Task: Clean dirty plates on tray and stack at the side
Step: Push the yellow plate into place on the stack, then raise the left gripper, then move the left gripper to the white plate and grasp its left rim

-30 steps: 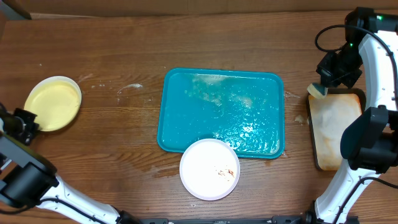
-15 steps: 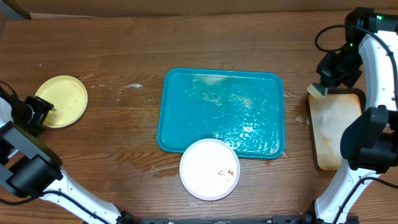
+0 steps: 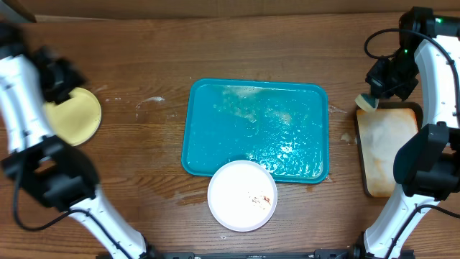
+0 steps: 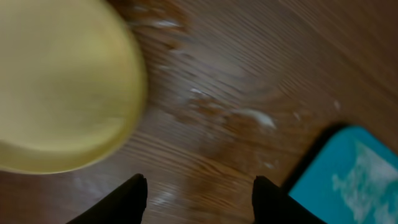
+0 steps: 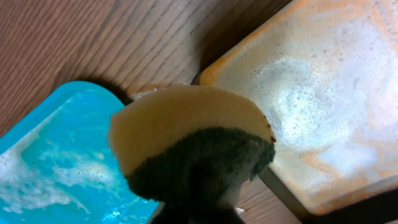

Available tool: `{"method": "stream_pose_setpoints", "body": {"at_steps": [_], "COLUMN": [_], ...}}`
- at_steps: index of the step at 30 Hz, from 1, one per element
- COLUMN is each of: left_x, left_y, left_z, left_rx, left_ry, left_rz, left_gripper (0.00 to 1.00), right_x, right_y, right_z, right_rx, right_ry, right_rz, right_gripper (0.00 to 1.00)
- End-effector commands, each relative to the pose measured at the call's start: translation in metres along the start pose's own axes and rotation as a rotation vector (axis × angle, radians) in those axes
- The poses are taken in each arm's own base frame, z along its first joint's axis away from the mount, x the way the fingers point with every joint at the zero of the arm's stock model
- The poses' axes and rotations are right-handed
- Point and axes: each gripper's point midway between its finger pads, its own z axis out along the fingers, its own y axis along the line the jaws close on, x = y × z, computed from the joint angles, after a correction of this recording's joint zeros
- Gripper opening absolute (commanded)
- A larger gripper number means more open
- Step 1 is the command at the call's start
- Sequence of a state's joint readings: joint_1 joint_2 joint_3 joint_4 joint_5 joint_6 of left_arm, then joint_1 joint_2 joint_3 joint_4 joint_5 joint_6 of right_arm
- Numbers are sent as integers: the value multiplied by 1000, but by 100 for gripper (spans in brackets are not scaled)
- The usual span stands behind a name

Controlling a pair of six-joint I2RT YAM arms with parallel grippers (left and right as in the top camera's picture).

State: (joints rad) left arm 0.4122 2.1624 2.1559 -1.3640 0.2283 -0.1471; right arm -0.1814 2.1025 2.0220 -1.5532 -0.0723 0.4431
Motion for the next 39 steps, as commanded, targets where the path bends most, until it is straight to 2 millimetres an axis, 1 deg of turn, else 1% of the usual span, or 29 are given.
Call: {"method": "stream_pose_setpoints", "body": {"at_steps": [1,2,5,7,8,9,10,11,12,13,14,16,19,20,22,25,27,30,34,35,39], "left_x": [41,68,110,142,166,181,196,219,229,239,245,260,277,282,290,298,303,304,291,287,283], "left_y": [-86,-122,-163,-185,-197,-203,-207,-211,-212,-212,-211,-205,-194,-189,-182,-175,-171,-174,-188,-192,-195], "left_z": [11,23,42,55,64,71,78,90,96,101,105,113,120,123,128,134,131,119,92,82,60], "left_rx": [38,46,-8,-34,-33,-34,-36,-42,-44,-49,-53,-69,-91,-99,-106,-108,-100,-79,-35,-17,8], "left_ry": [77,124,180,223,260,284,308,344,359,376,389,425,477,493,510,510,501,451,333,298,250], "left_rz": [351,487,665,781,855,890,921,953,966,976,984,995,1007,1010,1012,983,979,993,977,974,979], "left_gripper": [54,54,54,58,70,73,73,65,57,52,52,58,58,56,55,54,55,58,61,62,61], "right_x": [1,2,2,3,3,3,4,4,4,4,4,4,5,5,6,7,8,7,7,7,8], "right_y": [3,3,2,1,1,1,1,0,0,0,0,0,0,0,0,-1,-1,-1,-1,-1,-1], "right_z": [-17,-17,-17,-17,-17,-17,-17,-17,-17,-17,-17,-17,-17,-17,-17,-17,-17,-17,-17,-17,-17], "right_rx": [-26,-26,-23,-22,-21,-20,-19,-17,-18,-18,-17,-17,-17,-16,-14,-11,-10,-12,-13,-13,-11], "right_ry": [-45,-45,-40,-38,-38,-37,-35,-33,-33,-33,-33,-32,-32,-30,-26,-21,-20,-21,-22,-22,-20], "right_rz": [-35,-37,-39,-40,-56,-58,-59,-61,-61,-64,-65,-66,-77,-79,-79,-82,-83,-86,-86,-87,-86], "right_gripper": [4,4,4,4,4,4,4,4,4,4,4,4,4,4,4,4,4,4,4,4,4]}}
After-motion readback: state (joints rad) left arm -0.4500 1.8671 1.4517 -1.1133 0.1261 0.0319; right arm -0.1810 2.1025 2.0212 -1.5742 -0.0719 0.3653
